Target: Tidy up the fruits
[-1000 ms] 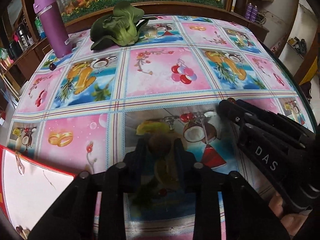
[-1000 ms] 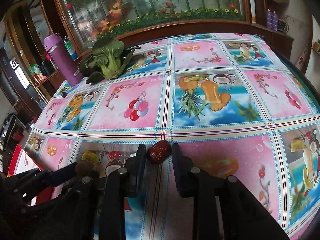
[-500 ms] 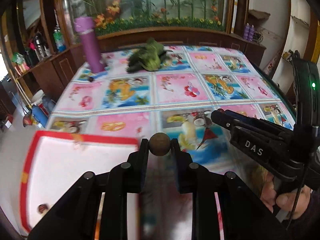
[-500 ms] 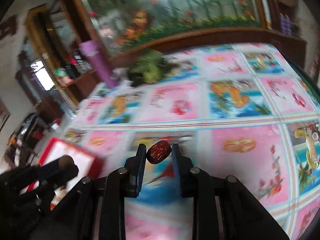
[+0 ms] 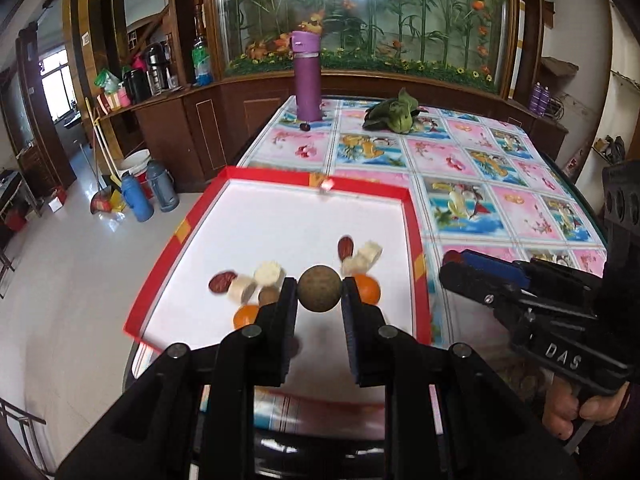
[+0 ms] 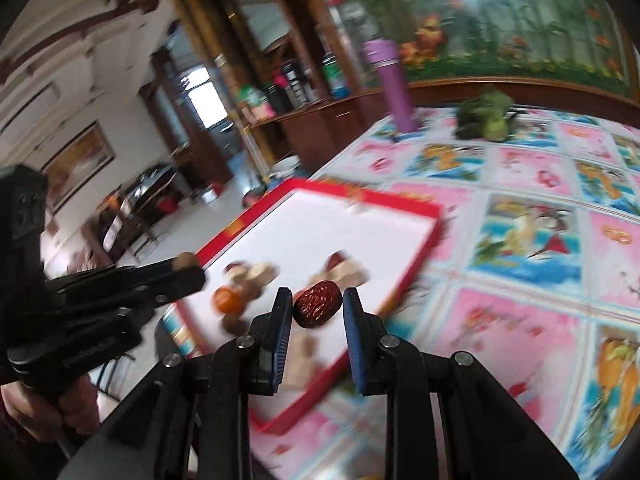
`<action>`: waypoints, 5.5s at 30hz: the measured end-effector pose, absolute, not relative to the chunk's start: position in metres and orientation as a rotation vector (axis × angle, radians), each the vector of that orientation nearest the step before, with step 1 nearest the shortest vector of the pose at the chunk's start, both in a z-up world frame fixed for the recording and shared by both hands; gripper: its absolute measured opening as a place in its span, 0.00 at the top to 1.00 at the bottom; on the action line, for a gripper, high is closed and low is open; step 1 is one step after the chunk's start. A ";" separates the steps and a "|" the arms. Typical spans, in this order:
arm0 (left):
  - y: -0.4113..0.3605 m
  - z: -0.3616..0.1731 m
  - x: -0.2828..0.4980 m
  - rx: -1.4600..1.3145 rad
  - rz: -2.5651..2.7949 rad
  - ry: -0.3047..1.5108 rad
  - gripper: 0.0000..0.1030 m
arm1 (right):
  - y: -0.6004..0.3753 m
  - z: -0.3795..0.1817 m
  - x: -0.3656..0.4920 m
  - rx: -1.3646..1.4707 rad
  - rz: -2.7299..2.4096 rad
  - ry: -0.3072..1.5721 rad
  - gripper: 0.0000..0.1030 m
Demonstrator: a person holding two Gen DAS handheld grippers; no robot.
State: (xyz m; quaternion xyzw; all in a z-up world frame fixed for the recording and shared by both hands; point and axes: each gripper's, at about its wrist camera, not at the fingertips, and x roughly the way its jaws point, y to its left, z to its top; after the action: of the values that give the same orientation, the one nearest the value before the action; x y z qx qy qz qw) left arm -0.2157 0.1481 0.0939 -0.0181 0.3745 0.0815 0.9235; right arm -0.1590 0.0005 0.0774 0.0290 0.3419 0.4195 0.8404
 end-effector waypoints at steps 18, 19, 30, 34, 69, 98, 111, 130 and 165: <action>0.153 0.039 -0.216 -0.090 0.190 0.829 0.77 | 0.030 0.047 -0.176 -0.096 0.785 0.701 0.76; 0.153 0.037 -0.215 -0.090 0.197 0.833 0.77 | 0.029 0.047 -0.175 -0.090 0.784 0.705 0.76; 0.161 0.039 -0.215 -0.111 0.284 0.799 0.77 | 0.032 0.044 -0.172 -0.094 0.750 0.740 0.76; 0.163 0.039 -0.214 -0.119 0.295 0.796 0.77 | 0.032 0.044 -0.172 -0.101 0.751 0.742 0.76; 0.168 0.060 -0.229 -0.132 0.473 0.690 0.09 | 0.011 0.045 -0.161 0.038 0.760 0.759 0.49; 0.178 0.085 -0.252 -0.118 0.589 0.624 0.00 | 0.005 0.054 -0.169 0.026 0.732 0.667 0.48; 0.201 0.087 -0.261 -0.216 0.603 0.671 0.00 | 0.014 0.091 -0.199 -0.022 0.731 0.555 0.40; 0.204 0.109 -0.283 -0.153 0.674 0.586 0.00 | 0.029 0.124 -0.230 -0.065 0.745 0.477 0.32; 0.195 0.124 -0.301 -0.137 0.649 0.584 0.00 | 0.027 0.126 -0.243 -0.077 0.754 0.460 0.31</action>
State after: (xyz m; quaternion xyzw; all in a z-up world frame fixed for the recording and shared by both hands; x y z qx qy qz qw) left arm -0.3007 0.1953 0.1238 -0.0664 0.2827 0.3142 0.9038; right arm -0.2434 0.0272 0.1258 -0.0374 0.2224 0.3648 0.9033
